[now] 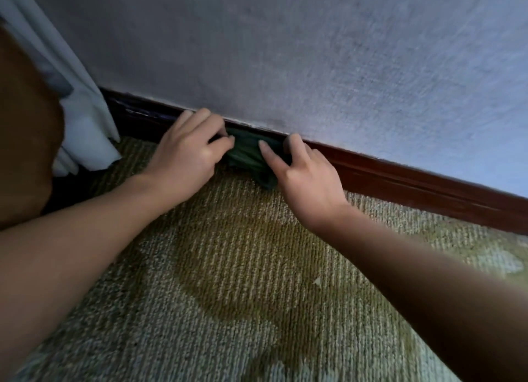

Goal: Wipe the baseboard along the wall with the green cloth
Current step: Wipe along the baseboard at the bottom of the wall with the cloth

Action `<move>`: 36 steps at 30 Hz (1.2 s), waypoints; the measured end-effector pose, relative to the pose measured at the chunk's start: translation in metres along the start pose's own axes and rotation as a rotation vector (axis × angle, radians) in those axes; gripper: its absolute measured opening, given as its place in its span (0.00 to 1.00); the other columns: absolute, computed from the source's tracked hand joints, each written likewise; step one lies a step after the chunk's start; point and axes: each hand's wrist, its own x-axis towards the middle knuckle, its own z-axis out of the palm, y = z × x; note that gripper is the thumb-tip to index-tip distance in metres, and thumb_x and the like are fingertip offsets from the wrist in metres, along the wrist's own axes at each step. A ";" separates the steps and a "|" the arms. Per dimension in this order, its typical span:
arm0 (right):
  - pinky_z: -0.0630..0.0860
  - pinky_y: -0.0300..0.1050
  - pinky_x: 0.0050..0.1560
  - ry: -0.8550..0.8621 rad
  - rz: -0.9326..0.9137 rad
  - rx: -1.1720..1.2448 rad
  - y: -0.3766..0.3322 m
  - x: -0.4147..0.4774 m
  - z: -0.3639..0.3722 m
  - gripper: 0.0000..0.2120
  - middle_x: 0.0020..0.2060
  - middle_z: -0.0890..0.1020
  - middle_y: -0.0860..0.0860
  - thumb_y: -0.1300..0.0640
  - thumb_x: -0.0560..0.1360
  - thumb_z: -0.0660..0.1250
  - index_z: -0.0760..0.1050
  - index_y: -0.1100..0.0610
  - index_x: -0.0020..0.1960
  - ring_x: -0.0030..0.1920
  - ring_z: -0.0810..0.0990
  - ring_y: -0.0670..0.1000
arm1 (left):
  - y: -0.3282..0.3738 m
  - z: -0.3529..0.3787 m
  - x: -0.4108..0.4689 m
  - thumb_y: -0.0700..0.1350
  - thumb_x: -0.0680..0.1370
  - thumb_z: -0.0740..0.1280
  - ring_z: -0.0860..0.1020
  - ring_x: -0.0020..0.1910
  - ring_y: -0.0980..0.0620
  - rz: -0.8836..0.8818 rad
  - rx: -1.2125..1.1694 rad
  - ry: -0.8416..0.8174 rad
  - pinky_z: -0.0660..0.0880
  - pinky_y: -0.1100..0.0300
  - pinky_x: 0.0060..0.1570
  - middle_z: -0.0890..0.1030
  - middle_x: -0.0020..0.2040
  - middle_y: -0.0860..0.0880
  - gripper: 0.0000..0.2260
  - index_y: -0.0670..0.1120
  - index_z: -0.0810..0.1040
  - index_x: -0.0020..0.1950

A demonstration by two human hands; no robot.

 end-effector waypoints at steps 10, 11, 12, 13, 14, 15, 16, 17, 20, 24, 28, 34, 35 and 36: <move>0.73 0.41 0.34 0.073 -0.146 -0.033 0.005 0.001 -0.001 0.21 0.40 0.79 0.60 0.64 0.63 0.63 0.80 0.61 0.55 0.35 0.79 0.57 | 0.003 -0.005 -0.001 0.33 0.73 0.60 0.77 0.33 0.42 0.101 0.152 -0.135 0.66 0.53 0.33 0.78 0.33 0.38 0.11 0.34 0.80 0.36; 0.73 0.42 0.35 0.072 -0.157 -0.046 0.005 0.001 0.000 0.21 0.40 0.79 0.60 0.63 0.64 0.62 0.79 0.60 0.56 0.36 0.79 0.57 | 0.003 -0.005 -0.001 0.34 0.74 0.59 0.77 0.33 0.43 0.111 0.159 -0.144 0.63 0.53 0.35 0.78 0.33 0.38 0.12 0.34 0.81 0.36; 0.73 0.42 0.35 0.079 -0.168 -0.068 0.006 0.000 0.001 0.21 0.41 0.80 0.59 0.63 0.65 0.61 0.79 0.59 0.57 0.36 0.79 0.56 | 0.002 -0.005 -0.001 0.34 0.74 0.59 0.77 0.33 0.43 0.117 0.166 -0.149 0.61 0.54 0.35 0.78 0.33 0.39 0.12 0.34 0.81 0.36; 0.72 0.41 0.36 0.089 -0.180 -0.094 0.007 -0.001 0.002 0.21 0.41 0.80 0.57 0.63 0.67 0.58 0.79 0.58 0.57 0.37 0.79 0.56 | 0.001 -0.005 -0.001 0.34 0.74 0.59 0.77 0.33 0.43 0.121 0.175 -0.148 0.60 0.54 0.35 0.78 0.33 0.39 0.12 0.34 0.81 0.36; 0.72 0.41 0.37 0.100 -0.194 -0.124 0.009 0.000 0.002 0.22 0.41 0.80 0.56 0.62 0.69 0.54 0.79 0.57 0.58 0.37 0.79 0.54 | 0.001 -0.005 -0.001 0.34 0.74 0.60 0.77 0.33 0.44 0.126 0.187 -0.145 0.60 0.55 0.35 0.78 0.33 0.39 0.12 0.35 0.81 0.36; 0.72 0.40 0.38 0.107 -0.211 -0.150 0.009 0.001 0.002 0.23 0.41 0.80 0.54 0.61 0.69 0.52 0.79 0.56 0.58 0.37 0.79 0.53 | 0.001 -0.004 -0.001 0.34 0.74 0.60 0.77 0.33 0.44 0.136 0.197 -0.140 0.61 0.55 0.35 0.78 0.33 0.40 0.12 0.35 0.81 0.36; 0.73 0.40 0.39 0.112 -0.228 -0.173 0.009 0.001 0.002 0.24 0.41 0.80 0.53 0.61 0.69 0.50 0.79 0.56 0.58 0.36 0.79 0.52 | 0.000 -0.003 -0.002 0.34 0.74 0.60 0.77 0.33 0.44 0.149 0.207 -0.138 0.62 0.54 0.35 0.78 0.33 0.40 0.12 0.35 0.81 0.36; 0.73 0.40 0.40 0.112 -0.242 -0.193 0.010 0.002 0.002 0.24 0.41 0.80 0.52 0.61 0.69 0.50 0.79 0.56 0.58 0.36 0.79 0.52 | -0.001 -0.002 -0.002 0.34 0.74 0.60 0.77 0.33 0.45 0.163 0.214 -0.136 0.65 0.54 0.34 0.78 0.33 0.41 0.11 0.36 0.81 0.36; 0.72 0.40 0.40 0.129 -0.278 -0.228 0.009 0.003 0.006 0.24 0.40 0.80 0.51 0.61 0.70 0.50 0.79 0.57 0.58 0.37 0.78 0.51 | -0.004 0.000 -0.004 0.34 0.73 0.59 0.78 0.33 0.46 0.180 0.226 -0.141 0.70 0.57 0.32 0.79 0.33 0.42 0.12 0.37 0.82 0.35; 0.71 0.40 0.38 0.114 -0.319 -0.266 0.004 0.005 0.014 0.23 0.40 0.80 0.49 0.61 0.70 0.50 0.79 0.56 0.58 0.36 0.78 0.50 | -0.003 0.009 -0.008 0.35 0.74 0.59 0.78 0.33 0.46 0.174 0.223 -0.148 0.72 0.59 0.32 0.79 0.32 0.44 0.14 0.38 0.82 0.33; 0.70 0.41 0.39 0.103 -0.354 -0.310 0.003 0.006 0.022 0.22 0.40 0.79 0.49 0.61 0.70 0.54 0.78 0.58 0.59 0.37 0.77 0.50 | -0.005 0.017 -0.012 0.35 0.73 0.62 0.78 0.33 0.47 0.165 0.218 -0.155 0.71 0.59 0.32 0.79 0.32 0.45 0.12 0.39 0.82 0.33; 0.72 0.40 0.40 0.090 -0.324 -0.313 0.002 0.008 0.020 0.18 0.43 0.80 0.54 0.60 0.69 0.65 0.78 0.58 0.59 0.39 0.79 0.53 | -0.008 0.011 -0.014 0.34 0.71 0.64 0.78 0.34 0.47 0.161 0.243 -0.177 0.67 0.57 0.35 0.79 0.33 0.45 0.09 0.39 0.82 0.34; 0.71 0.40 0.41 0.092 -0.312 -0.311 0.001 0.010 0.018 0.19 0.43 0.80 0.55 0.59 0.69 0.66 0.78 0.57 0.60 0.40 0.79 0.53 | -0.010 0.007 -0.013 0.33 0.70 0.65 0.78 0.34 0.46 0.152 0.244 -0.177 0.65 0.57 0.37 0.79 0.33 0.44 0.08 0.39 0.82 0.34; 0.72 0.40 0.41 0.097 -0.300 -0.308 -0.001 0.013 0.016 0.19 0.44 0.80 0.55 0.58 0.69 0.66 0.78 0.56 0.60 0.40 0.79 0.53 | -0.013 0.003 -0.014 0.33 0.71 0.65 0.78 0.34 0.46 0.146 0.244 -0.172 0.63 0.57 0.37 0.79 0.33 0.44 0.08 0.38 0.82 0.35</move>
